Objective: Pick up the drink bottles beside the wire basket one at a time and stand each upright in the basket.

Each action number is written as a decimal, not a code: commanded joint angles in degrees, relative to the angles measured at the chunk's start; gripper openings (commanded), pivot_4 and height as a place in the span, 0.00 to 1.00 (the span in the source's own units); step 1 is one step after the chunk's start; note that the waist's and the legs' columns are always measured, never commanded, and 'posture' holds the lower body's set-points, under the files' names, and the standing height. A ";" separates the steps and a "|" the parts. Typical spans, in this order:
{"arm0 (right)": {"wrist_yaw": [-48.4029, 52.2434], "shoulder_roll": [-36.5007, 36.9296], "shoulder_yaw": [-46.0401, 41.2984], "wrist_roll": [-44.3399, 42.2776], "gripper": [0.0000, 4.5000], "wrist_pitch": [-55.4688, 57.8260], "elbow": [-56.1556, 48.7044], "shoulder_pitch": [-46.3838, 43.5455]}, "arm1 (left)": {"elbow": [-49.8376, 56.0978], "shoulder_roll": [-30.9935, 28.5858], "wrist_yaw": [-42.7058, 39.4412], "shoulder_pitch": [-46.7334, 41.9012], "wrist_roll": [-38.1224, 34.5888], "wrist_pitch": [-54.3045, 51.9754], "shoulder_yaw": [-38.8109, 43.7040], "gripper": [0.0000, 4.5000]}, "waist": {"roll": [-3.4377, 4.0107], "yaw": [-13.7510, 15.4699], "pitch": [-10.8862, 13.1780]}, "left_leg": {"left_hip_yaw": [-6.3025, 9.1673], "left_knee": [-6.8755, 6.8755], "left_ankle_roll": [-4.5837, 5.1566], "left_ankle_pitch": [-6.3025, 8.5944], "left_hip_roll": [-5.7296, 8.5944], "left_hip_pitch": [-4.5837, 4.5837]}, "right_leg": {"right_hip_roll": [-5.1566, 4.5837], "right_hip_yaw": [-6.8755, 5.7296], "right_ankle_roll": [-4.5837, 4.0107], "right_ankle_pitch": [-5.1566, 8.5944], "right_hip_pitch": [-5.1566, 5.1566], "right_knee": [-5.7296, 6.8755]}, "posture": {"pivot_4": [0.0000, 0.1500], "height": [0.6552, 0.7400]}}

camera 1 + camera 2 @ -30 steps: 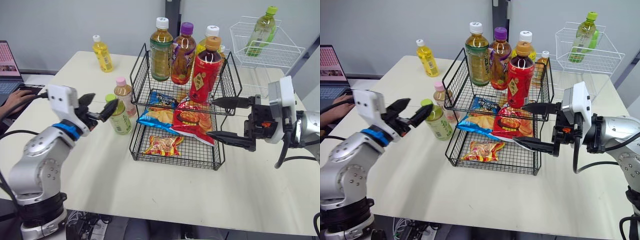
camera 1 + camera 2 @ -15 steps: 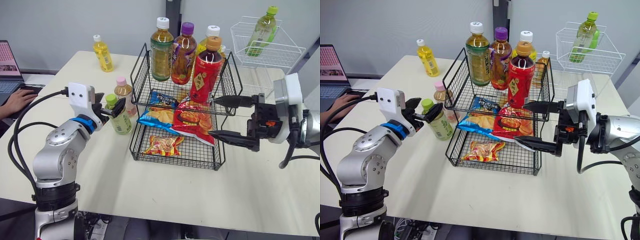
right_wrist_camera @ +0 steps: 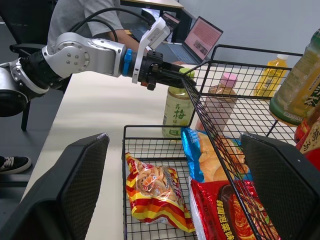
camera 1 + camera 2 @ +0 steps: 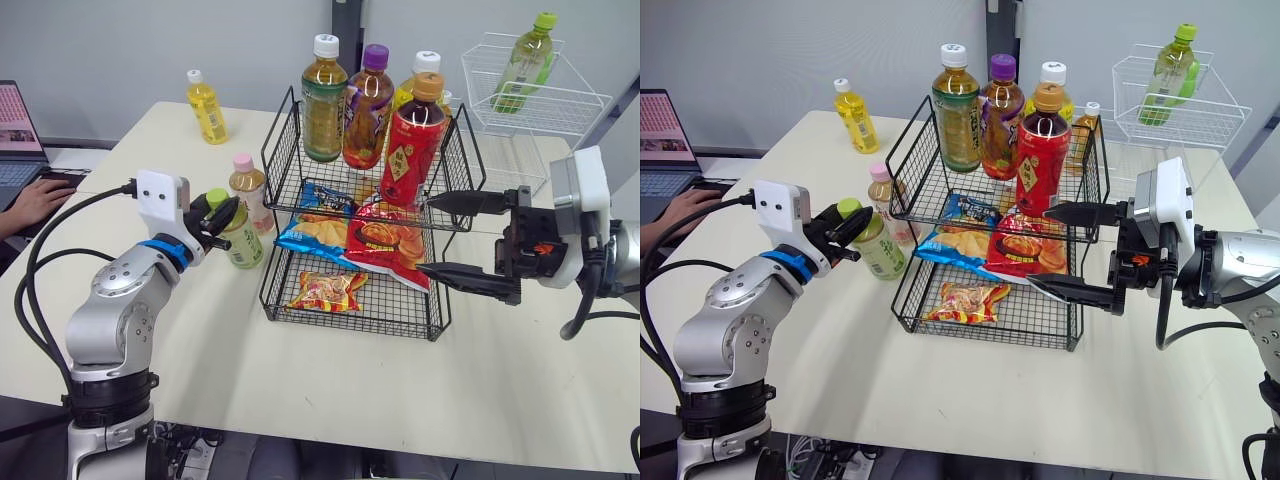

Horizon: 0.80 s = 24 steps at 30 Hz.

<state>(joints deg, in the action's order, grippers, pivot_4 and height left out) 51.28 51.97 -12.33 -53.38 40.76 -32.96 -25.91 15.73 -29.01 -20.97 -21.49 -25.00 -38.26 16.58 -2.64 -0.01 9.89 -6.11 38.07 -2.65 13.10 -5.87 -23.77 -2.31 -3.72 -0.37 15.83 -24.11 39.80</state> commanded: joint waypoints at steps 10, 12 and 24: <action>-3.01 -1.30 -1.79 3.71 1.00 -4.44 1.21 -3.97 | -5.55 -22.59 -15.93 -17.00 -15.42 -8.92 11.40 0.30 | -0.14 0.01 0.16 | -0.03 -0.06 0.00 0.00 -0.02 -0.05 | 0.02 -0.06 0.01 0.01 -0.09 -0.07 | 1.00 0.70; -4.25 -1.50 -2.09 4.03 1.00 -4.10 1.76 -4.18 | -11.96 -26.22 -18.46 -26.27 -16.90 -11.10 9.61 0.30 | -0.71 0.56 0.47 | 0.24 0.00 -0.05 -0.05 -0.07 -0.22 | 0.08 -0.28 0.00 0.00 -0.12 -0.07 | 1.00 0.70; -9.04 -1.23 -4.53 6.73 1.00 -3.04 1.80 -0.18 | -44.22 -20.25 -36.08 -71.42 -10.90 -14.86 -10.93 0.30 | -0.67 1.42 0.49 | 0.06 -0.02 0.02 0.00 0.13 -0.49 | 0.05 -0.21 0.04 -0.06 -0.12 -0.50 | 1.00 0.70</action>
<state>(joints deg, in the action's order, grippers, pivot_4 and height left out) 43.03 50.48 -14.69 -46.36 37.87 -30.12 -26.49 -28.29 -49.77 -54.13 -88.84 -35.77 -53.64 5.80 -3.31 1.41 10.38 -6.04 38.07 -2.63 13.11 -5.73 -24.31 -2.26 -3.91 -0.33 15.76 -24.24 39.28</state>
